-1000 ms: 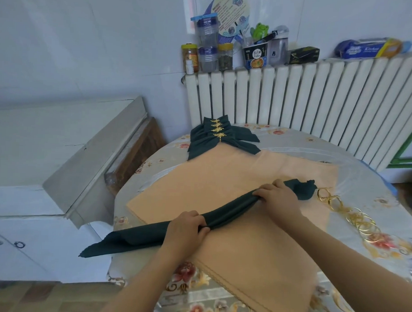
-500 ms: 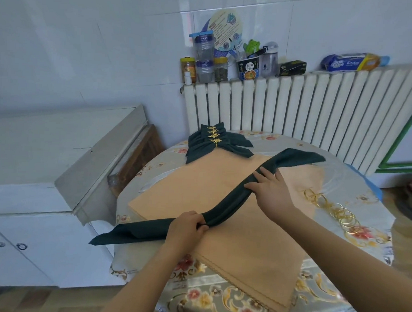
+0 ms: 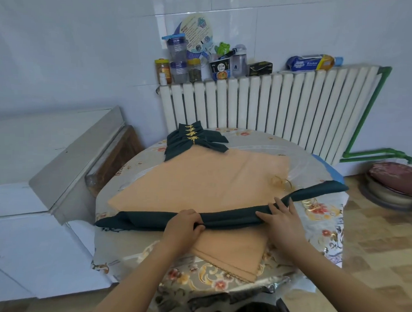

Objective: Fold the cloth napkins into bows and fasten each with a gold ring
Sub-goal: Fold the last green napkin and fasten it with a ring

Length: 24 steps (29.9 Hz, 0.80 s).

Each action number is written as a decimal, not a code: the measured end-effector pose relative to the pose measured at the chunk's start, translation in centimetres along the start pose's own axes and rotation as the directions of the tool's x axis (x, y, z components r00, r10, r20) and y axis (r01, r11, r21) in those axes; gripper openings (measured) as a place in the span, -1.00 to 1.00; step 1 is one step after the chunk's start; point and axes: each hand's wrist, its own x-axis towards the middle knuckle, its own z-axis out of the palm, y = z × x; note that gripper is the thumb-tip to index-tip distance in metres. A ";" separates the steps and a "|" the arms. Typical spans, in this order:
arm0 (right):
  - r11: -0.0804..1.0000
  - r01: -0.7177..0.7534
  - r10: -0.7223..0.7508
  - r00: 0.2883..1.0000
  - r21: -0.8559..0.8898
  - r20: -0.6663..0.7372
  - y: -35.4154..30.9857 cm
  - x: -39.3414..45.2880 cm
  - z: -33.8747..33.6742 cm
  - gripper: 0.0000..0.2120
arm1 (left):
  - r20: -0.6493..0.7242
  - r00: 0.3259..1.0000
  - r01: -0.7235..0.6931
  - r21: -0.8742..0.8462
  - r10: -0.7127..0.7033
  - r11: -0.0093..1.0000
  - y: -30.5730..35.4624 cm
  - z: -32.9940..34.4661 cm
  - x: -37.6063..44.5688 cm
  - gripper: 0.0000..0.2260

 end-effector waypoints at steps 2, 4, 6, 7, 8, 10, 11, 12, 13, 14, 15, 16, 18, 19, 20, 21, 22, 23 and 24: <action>0.999 -0.022 0.021 0.999 0.030 0.041 -0.1 -0.7 0.3 -0.51 | -0.006 1.000 0.002 0.009 -0.002 1.000 0.3 0.1 -0.1 -0.88; 0.998 -0.049 0.047 0.997 0.041 0.063 -0.3 -1.2 0.4 -0.53 | 0.013 1.000 -0.002 0.015 0.001 1.000 0.4 0.2 -0.2 -0.83; 0.996 -0.072 0.071 0.997 0.043 0.021 -0.7 -1.5 0.3 -0.57 | 0.017 1.000 -0.004 0.008 0.004 1.000 0.5 0.4 -0.5 -0.75; 0.995 -0.084 0.085 0.996 0.055 -0.004 -1.0 -1.5 0.2 -0.58 | 0.007 1.000 -0.003 0.005 0.003 1.000 0.5 0.6 -0.6 -0.71; 0.993 -0.090 0.092 0.995 0.074 -0.023 -1.3 -1.5 0.1 -0.57 | 0.000 1.000 0.001 0.010 -0.001 1.000 0.5 0.9 -0.7 -0.67; 0.991 -0.070 0.073 0.997 0.115 -0.025 -2.0 -1.0 0.0 -0.57 | 0.036 0.999 0.013 0.061 -0.015 0.998 0.4 1.4 -0.8 -0.63; 0.988 -0.040 0.043 0.999 0.152 -0.021 -2.4 -0.6 0.1 -0.57 | 0.073 0.997 0.015 0.093 -0.022 0.996 0.4 1.7 -0.9 -0.62; 0.980 0.004 0.001 1.000 0.200 -0.021 -2.8 -0.3 0.3 -0.57 | 0.113 0.993 0.017 0.112 -0.030 0.994 0.4 1.9 -0.9 -0.61; 0.965 0.058 -0.053 0.998 0.255 -0.025 -3.2 0.1 0.6 -0.58 | 0.150 0.988 0.021 0.118 -0.039 0.993 0.3 2.0 -0.8 -0.60; 0.944 0.112 -0.106 0.994 0.311 -0.036 -3.7 0.5 0.8 -0.59 | 0.178 0.983 0.026 0.113 -0.046 0.993 0.3 2.1 -0.8 -0.59; 0.913 0.160 -0.152 0.987 0.375 -0.052 -4.3 0.9 1.1 -0.62 | 0.197 0.979 0.032 0.100 -0.052 0.994 0.3 2.0 -0.7 -0.59; 0.876 0.194 -0.184 0.981 0.441 -0.066 -5.0 1.4 1.2 -0.64 | 0.215 0.975 0.036 0.086 -0.053 0.996 0.2 2.0 -0.6 -0.59; 0.803 0.220 -0.215 0.974 0.554 -0.075 -6.2 2.0 1.0 -0.69 | 0.228 0.973 0.025 0.058 -0.038 0.998 0.4 2.0 -0.7 -0.60; 0.772 0.216 -0.221 0.973 0.598 -0.067 -6.9 2.4 0.8 -0.71 | 0.219 0.975 0.021 0.026 -0.026 0.999 0.5 2.0 -0.8 -0.60; 0.743 0.201 -0.217 0.975 0.638 -0.055 -7.7 2.8 0.6 -0.74 | 0.203 0.979 0.031 -0.031 -0.024 0.999 0.5 2.0 -0.8 -0.62; 0.713 0.167 -0.194 0.980 0.681 -0.038 -8.3 3.2 0.4 -0.77 | 0.173 0.984 0.073 -0.131 -0.049 0.989 0.6 1.8 -0.8 -0.65; 0.684 0.114 -0.152 0.988 0.721 -0.012 -8.9 3.5 0.3 -0.79 | 0.138 0.985 0.137 -0.246 -0.105 0.960 0.5 1.4 -0.7 -0.68; 0.656 0.052 -0.100 0.995 0.753 0.018 -9.4 3.9 0.3 -0.83 | 0.114 0.979 0.198 -0.348 -0.168 0.916 0.3 1.0 -0.5 -0.73; 0.638 -0.003 -0.053 0.997 0.770 0.048 -9.8 4.2 0.3 -0.85 | 0.094 0.972 0.234 -0.390 -0.214 0.890 -0.1 0.5 -0.2 -0.78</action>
